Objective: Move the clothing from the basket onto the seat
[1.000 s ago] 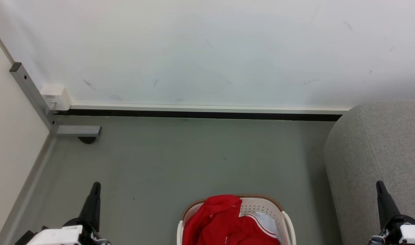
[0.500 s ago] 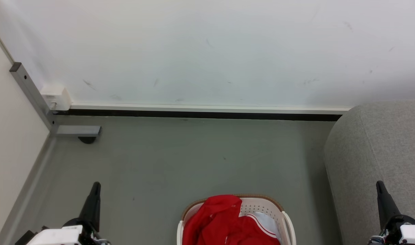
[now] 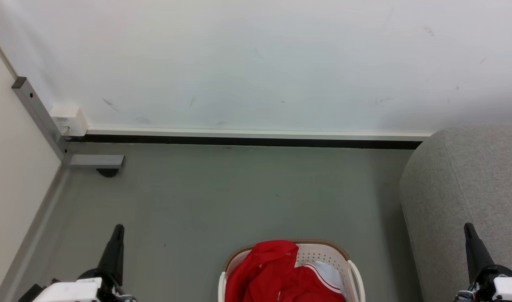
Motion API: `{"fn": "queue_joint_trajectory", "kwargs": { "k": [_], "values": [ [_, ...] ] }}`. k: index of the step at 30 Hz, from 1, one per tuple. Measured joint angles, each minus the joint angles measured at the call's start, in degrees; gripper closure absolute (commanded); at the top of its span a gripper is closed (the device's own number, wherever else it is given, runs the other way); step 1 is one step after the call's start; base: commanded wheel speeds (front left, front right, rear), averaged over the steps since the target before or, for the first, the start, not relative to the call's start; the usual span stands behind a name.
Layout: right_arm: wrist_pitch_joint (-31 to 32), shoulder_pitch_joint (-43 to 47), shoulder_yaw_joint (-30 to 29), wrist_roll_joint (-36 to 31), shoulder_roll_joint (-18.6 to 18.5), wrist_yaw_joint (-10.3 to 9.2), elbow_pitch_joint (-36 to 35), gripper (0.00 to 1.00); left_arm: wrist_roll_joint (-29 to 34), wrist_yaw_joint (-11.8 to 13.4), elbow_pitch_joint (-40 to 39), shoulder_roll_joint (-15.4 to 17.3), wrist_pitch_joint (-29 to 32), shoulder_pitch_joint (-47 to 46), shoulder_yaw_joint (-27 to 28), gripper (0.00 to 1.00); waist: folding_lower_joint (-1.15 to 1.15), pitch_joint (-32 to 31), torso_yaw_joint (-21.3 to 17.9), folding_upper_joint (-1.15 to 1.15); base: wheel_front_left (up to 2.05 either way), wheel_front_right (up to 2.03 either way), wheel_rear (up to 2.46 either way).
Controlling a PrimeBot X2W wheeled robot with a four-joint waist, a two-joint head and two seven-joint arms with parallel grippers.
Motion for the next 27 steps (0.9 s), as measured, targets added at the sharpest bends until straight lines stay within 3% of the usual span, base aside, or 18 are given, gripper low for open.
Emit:
{"fn": "queue_joint_trajectory", "kwargs": {
  "k": [5, 6, 20, 27],
  "values": [
    [0.0, 0.0, 0.0, 0.0, 0.0, -0.01, 0.0, 1.00, 0.0, 0.0, 0.0, 0.0, 0.0, 0.0, 0.0, 1.00, 0.00, 0.0, 0.0, 0.00, 0.00, 0.00, 0.00],
    [0.0, 0.0, 0.0, 0.0, 0.0, 0.00, 0.0, 0.00, 0.0, 0.0, 0.0, 0.0, 0.0, 0.0, 0.0, 0.00, 0.00, 0.0, 0.0, 0.00, 0.00, 0.00, 0.00],
    [-2.7, 1.6, 3.0, 0.3, 0.6, 0.00, -1.0, 0.00, 0.0, 0.0, 0.1, -0.5, -3.0, 1.5, -1.2, 0.00, 0.00, 0.1, 0.0, 0.00, 0.00, 0.00, 0.00],
    [-4.7, 1.5, 4.5, -0.5, 0.6, 0.00, -2.2, 0.00, 3.6, 0.0, -1.3, -0.5, -4.7, 1.5, -1.3, 0.00, 0.00, 0.1, -0.1, 0.00, 0.00, 0.00, 0.00]
  ]
}}
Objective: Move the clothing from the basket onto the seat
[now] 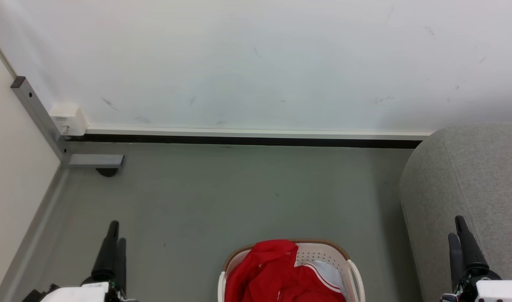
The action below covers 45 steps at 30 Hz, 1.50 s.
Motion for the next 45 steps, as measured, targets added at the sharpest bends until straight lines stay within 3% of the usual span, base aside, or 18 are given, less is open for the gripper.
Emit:
{"fn": "queue_joint_trajectory", "kwargs": {
  "k": [18, 22, 45],
  "values": [
    [-4.0, -0.2, 3.7, -18.1, -0.8, 0.00, -2.9, 0.00, 18.4, 0.1, -4.2, 0.0, -4.0, 0.0, 0.0, 0.00, 0.00, 0.5, -0.2, 0.00, 0.00, 0.00, 0.00],
    [-4.9, -0.3, 4.0, -22.0, -0.9, 0.00, -3.1, 0.00, 26.6, 0.5, -5.8, 0.1, -5.0, 0.0, -0.4, 0.00, 0.00, 0.6, -0.3, 0.00, 0.00, 0.00, 0.00],
    [-9.0, -1.1, 6.7, -49.9, -1.6, 0.00, -3.4, 0.00, 56.2, 8.4, -7.6, 0.7, -9.0, 0.4, -6.3, 0.00, 0.00, 1.1, -0.2, 0.00, 0.00, 0.00, 0.00]
  ]
}}
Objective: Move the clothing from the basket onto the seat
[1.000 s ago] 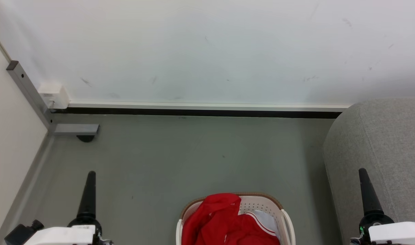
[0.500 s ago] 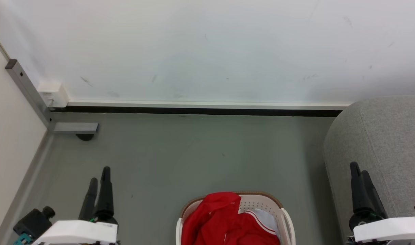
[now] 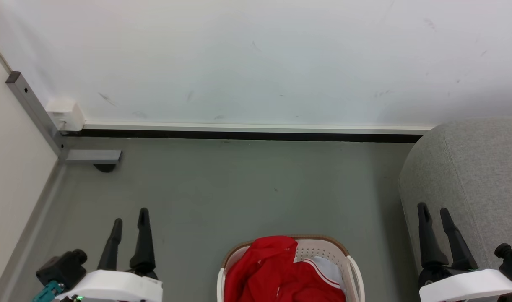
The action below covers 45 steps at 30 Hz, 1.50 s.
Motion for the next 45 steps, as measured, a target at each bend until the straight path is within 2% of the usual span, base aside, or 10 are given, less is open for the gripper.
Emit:
{"fn": "queue_joint_trajectory", "kwargs": {
  "k": [7, 15, 32, 45],
  "values": [
    [-1.1, -0.1, 0.3, -5.8, 0.1, 0.00, 1.5, 0.00, 4.3, 1.9, -0.1, 0.9, -1.1, 0.3, -1.5, 0.00, 0.00, 0.0, 0.0, 0.00, 0.00, 0.00, 0.00],
    [-2.1, -0.3, 0.9, -10.8, 0.1, 0.00, 2.4, 0.00, 8.6, 3.0, -0.1, 1.6, -2.0, 0.5, -2.9, 0.00, 0.00, -0.1, -0.1, 0.00, 0.00, 0.00, 0.00],
    [-4.5, -0.5, 2.1, -17.2, 0.5, 0.00, 2.6, 0.00, 17.2, 5.1, -0.3, 2.3, -4.5, 0.7, -4.4, 0.00, 0.00, -0.4, -0.2, 0.00, 0.00, 0.00, 0.00],
    [-6.0, -0.6, 2.9, -22.1, 0.6, 0.00, 1.7, 0.00, 22.8, 5.6, -1.3, 2.4, -5.9, 1.0, -5.0, 0.00, 0.00, -0.3, -0.4, 0.00, 0.00, 0.00, 0.00]
  ]
}}
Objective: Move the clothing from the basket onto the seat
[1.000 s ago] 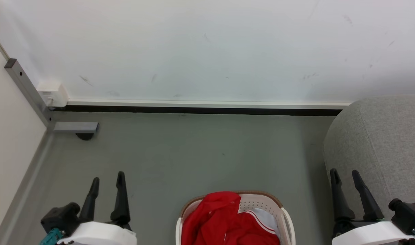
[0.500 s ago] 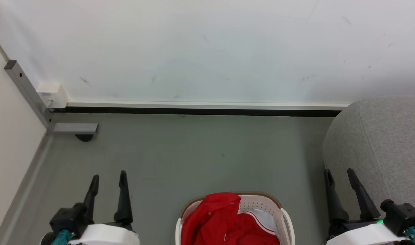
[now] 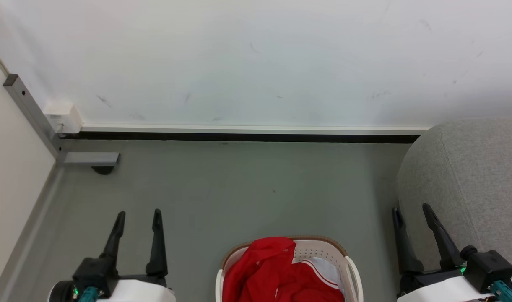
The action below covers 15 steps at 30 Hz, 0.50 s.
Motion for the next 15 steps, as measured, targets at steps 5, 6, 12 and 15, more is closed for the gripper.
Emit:
{"fn": "queue_joint_trajectory", "kwargs": {
  "k": [5, 6, 12, 15],
  "values": [
    [-0.5, 0.0, 0.4, -1.9, 0.1, 0.00, -0.2, 0.00, 2.4, 0.0, -0.3, 0.0, -0.6, 0.0, -0.2, 0.00, 0.00, 0.1, -0.1, 0.00, 0.00, 0.00, 0.00],
    [-0.6, 0.0, 0.4, -2.4, 0.1, 0.00, -0.2, 0.00, 2.7, 0.0, -0.3, 0.0, -0.7, 0.0, -0.2, 0.00, 0.00, 0.1, -0.1, 0.00, 0.00, 0.00, 0.00],
    [-1.2, 0.0, 0.9, -4.2, 0.1, 0.00, -0.6, 0.00, 5.5, 0.1, -0.6, 0.1, -1.3, 0.1, -0.5, 0.00, 0.00, 0.1, -0.2, 0.00, 0.00, 0.00, 0.00],
    [-1.6, 0.0, 1.1, -5.4, 0.1, 0.00, -0.8, 0.00, 6.6, 0.2, -0.7, 0.1, -1.7, 0.1, -0.6, 0.00, 0.00, 0.1, -0.2, 0.00, 0.00, 0.00, 0.00]
  ]
}}
